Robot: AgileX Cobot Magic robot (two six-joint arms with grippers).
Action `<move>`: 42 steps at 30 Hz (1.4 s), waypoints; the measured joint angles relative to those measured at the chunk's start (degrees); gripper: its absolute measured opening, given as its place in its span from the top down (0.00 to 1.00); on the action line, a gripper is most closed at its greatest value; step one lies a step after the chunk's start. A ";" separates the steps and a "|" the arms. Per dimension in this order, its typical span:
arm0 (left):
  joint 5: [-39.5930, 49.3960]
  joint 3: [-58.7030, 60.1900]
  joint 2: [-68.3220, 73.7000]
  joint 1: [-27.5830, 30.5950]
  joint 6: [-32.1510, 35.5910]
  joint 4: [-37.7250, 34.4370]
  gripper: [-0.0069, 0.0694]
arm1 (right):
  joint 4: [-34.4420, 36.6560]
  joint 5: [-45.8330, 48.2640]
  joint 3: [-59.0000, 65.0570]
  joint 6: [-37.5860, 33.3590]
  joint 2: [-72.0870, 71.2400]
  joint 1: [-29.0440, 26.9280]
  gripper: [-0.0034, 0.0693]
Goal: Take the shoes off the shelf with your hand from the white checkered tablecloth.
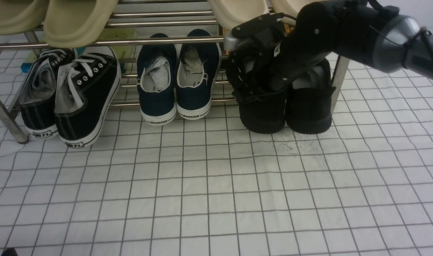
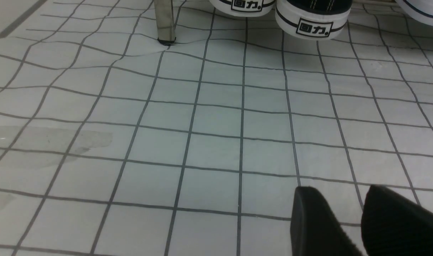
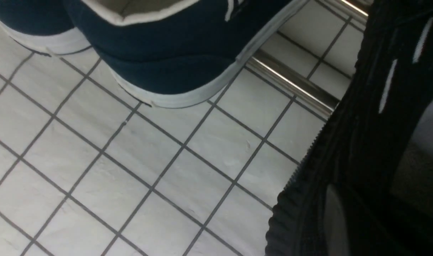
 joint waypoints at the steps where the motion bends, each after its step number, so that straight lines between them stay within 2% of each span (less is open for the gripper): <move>1: 0.00 0.00 0.00 0.00 0.00 0.00 0.60 | 0.00 0.01 0.00 0.07 -0.11 0.00 0.94; 9: 0.00 0.00 0.00 0.00 0.00 0.00 0.60 | 1.69 10.97 0.06 0.86 -8.77 2.76 0.95; 13: 0.00 0.00 0.00 0.00 0.00 0.00 0.60 | 3.51 19.27 0.00 1.02 -14.33 5.01 0.94; 15: 0.00 0.00 0.00 0.00 0.00 0.00 0.60 | 3.57 25.64 0.00 1.87 -16.70 7.06 0.95; 18: 0.00 0.00 0.00 0.00 0.00 0.00 0.60 | 3.39 28.88 0.45 3.25 -17.81 9.78 0.95; 27: 0.00 0.00 0.00 0.00 0.00 0.05 0.60 | 0.63 29.06 6.78 8.12 -17.35 18.90 0.95; 42: 0.05 0.00 0.00 0.00 0.00 0.05 0.60 | -15.93 22.87 7.15 21.25 -14.90 18.89 0.94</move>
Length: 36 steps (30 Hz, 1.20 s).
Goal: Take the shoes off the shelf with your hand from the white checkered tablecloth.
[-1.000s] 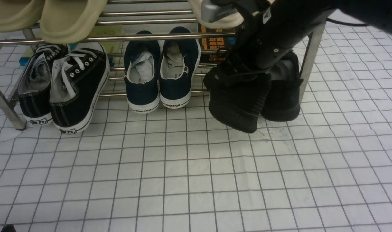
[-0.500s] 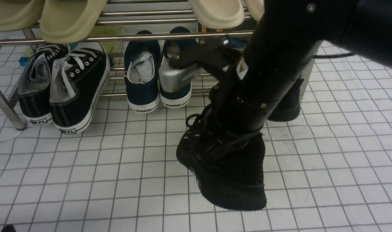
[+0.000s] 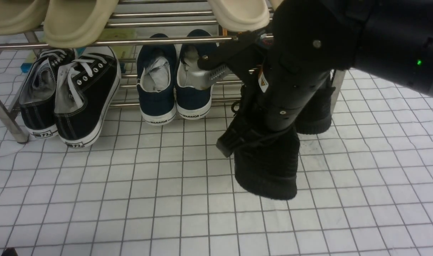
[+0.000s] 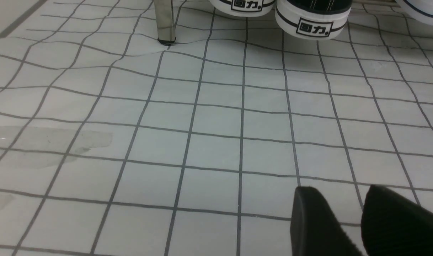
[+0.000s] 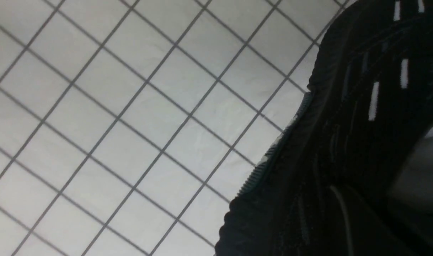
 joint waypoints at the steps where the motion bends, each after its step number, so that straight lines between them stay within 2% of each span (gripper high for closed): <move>1: 0.00 0.00 0.00 0.00 0.00 0.00 0.60 | -0.67 -0.27 0.00 0.62 0.72 0.00 0.94; 8: 0.00 0.00 0.00 0.00 0.00 0.00 0.60 | -1.80 -4.92 0.00 2.07 6.91 0.00 0.94; 21: 0.00 0.00 0.00 0.00 0.00 0.00 0.60 | 4.75 -6.31 0.00 2.07 9.32 0.00 0.92; 23: 0.00 0.00 0.00 0.00 0.00 0.00 0.60 | 5.45 -6.31 0.00 2.07 9.65 0.00 0.90; 26: 0.00 0.00 0.00 0.00 0.00 0.00 0.60 | 6.93 -5.75 0.00 2.07 10.02 0.00 0.78; 27: 0.00 0.00 0.00 0.00 0.00 0.00 0.60 | 7.12 -5.62 -0.05 2.07 10.07 0.00 0.70; 28: 0.00 0.00 0.00 0.00 0.00 0.00 0.60 | 7.12 -5.62 -0.05 2.07 10.07 0.00 0.70; 29: 0.00 0.00 0.00 0.00 0.00 0.00 0.60 | 7.05 -4.98 -0.20 2.07 10.00 0.00 0.60; 30: 0.00 0.00 0.00 0.00 0.00 0.00 0.60 | 6.82 -4.28 -0.51 2.07 9.90 -0.13 0.55; 32: 0.00 0.00 0.00 0.00 0.00 0.00 0.60 | 6.72 -2.24 -1.82 1.66 9.71 -0.71 0.51; 35: 0.00 0.00 0.00 0.00 0.00 0.00 0.60 | 6.72 0.71 -3.99 1.34 9.38 -2.35 0.55; 36: 0.00 0.00 0.00 0.00 0.00 0.00 0.60 | 6.46 1.99 -5.93 0.88 9.16 -4.02 0.62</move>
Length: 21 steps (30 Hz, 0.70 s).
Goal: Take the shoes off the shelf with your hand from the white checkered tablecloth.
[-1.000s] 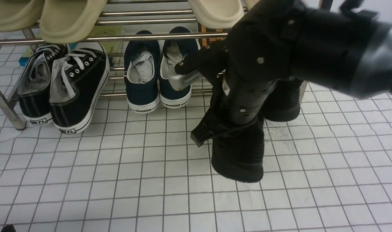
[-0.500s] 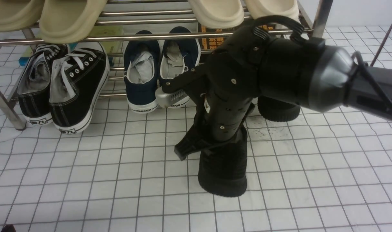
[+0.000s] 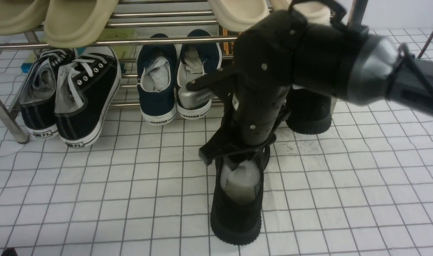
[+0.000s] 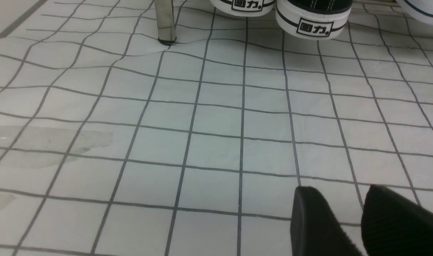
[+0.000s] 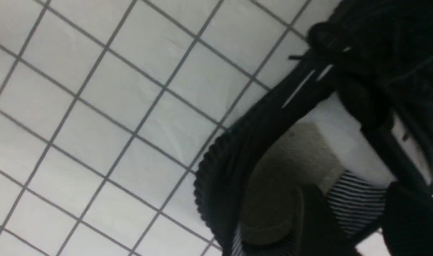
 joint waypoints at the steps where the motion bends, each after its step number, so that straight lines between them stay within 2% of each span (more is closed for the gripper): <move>1: 0.00 0.00 0.00 0.00 0.00 0.00 0.60 | -0.36 0.40 -0.96 -0.32 -0.15 -1.39 0.67; 4: 0.00 0.00 0.00 0.00 0.00 0.00 0.60 | -3.59 -0.26 -3.80 -0.83 -0.71 -6.00 0.92; 8: 0.00 0.00 0.00 0.00 0.00 0.00 0.60 | -6.97 -2.45 -4.22 -0.96 -0.75 -10.05 0.97; 11: 0.00 0.00 0.00 0.00 0.00 0.00 0.60 | -8.82 -4.97 -4.22 -1.37 -0.75 -12.07 0.92; 14: 0.00 0.00 0.00 0.00 0.00 0.00 0.60 | -10.21 -8.25 -4.23 -1.42 -0.70 -13.55 0.81; 15: 0.00 0.00 0.00 0.00 0.00 0.00 0.60 | -10.21 -8.42 -4.23 -1.42 -0.69 -13.65 0.80; 16: 0.00 0.00 0.00 0.00 0.00 0.00 0.60 | -10.34 -9.84 -4.23 -1.36 -0.64 -14.40 0.71; 17: 0.00 0.00 0.00 0.00 0.00 0.00 0.60 | -10.33 -10.10 -4.23 -1.36 -0.56 -14.41 0.69; 18: 0.00 0.00 0.00 0.00 0.00 0.00 0.60 | -10.75 -10.75 -4.34 -0.78 -0.16 -14.95 0.60; 19: 0.00 0.00 0.00 0.00 0.00 0.00 0.60 | -10.75 -10.82 -4.35 -0.78 -0.09 -14.92 0.59; 21: 0.00 0.00 0.00 0.00 0.00 0.00 0.60 | -11.41 -11.86 -4.39 -0.37 1.57 -15.25 0.47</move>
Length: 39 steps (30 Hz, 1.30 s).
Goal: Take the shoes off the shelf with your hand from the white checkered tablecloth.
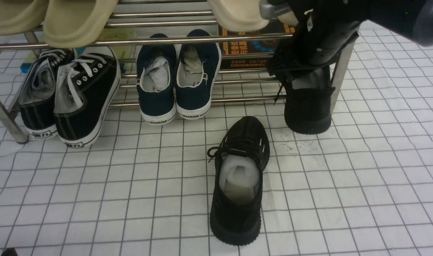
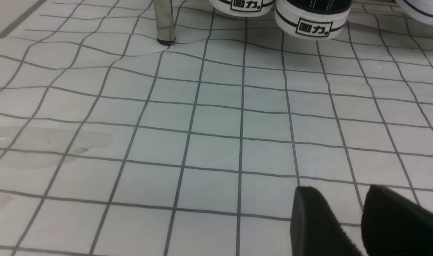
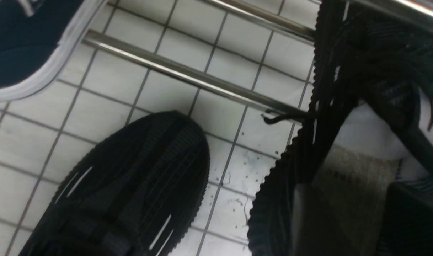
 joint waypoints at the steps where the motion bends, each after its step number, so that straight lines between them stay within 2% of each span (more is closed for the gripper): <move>1: 0.00 0.00 0.00 0.00 0.00 0.00 0.60 | 0.00 0.00 0.00 0.00 0.00 -0.08 0.47; 3: 0.00 0.00 0.00 0.00 0.00 0.00 0.60 | -0.05 -0.98 0.00 0.04 2.17 -0.28 0.40; 5: 0.00 0.00 0.00 0.00 0.00 0.00 0.60 | -0.24 -1.66 0.00 0.04 3.72 -0.34 0.39; 8: 0.00 0.00 0.00 0.00 0.00 0.00 0.60 | -1.07 -2.13 0.00 0.04 5.85 -0.34 0.42; 10: 0.00 0.00 0.00 0.00 0.00 0.00 0.60 | -1.26 -1.98 0.00 0.04 6.64 -0.34 0.51; 14: 0.00 0.00 0.00 0.00 0.00 0.00 0.60 | -1.24 0.25 0.00 0.04 6.10 -0.34 0.87; 15: 0.00 0.00 0.00 0.00 0.00 0.00 0.60 | -1.16 1.58 0.00 0.04 5.48 -0.34 0.92; 17: 0.00 0.00 0.00 0.00 0.00 0.00 0.60 | -0.68 4.98 0.06 -0.10 3.76 -0.28 0.95; 21: 0.00 0.00 0.00 0.00 0.00 0.00 0.60 | 1.55 14.11 0.29 -3.48 -2.49 -0.21 0.95; 26: 0.00 0.00 0.00 0.00 0.00 0.00 0.60 | 6.03 15.65 4.79 -5.14 -12.68 -0.21 0.95; 30: 0.00 0.00 0.00 0.00 0.00 0.00 0.60 | 10.03 15.65 11.89 -4.41 -19.40 -0.21 0.95; 34: 0.00 0.00 0.00 0.00 0.00 0.00 0.60 | 14.15 15.30 24.74 -2.27 -25.46 -0.21 0.95; 39: 0.00 0.00 0.00 0.00 0.00 0.00 0.60 | 16.23 7.40 36.55 -0.26 -26.27 -0.21 0.95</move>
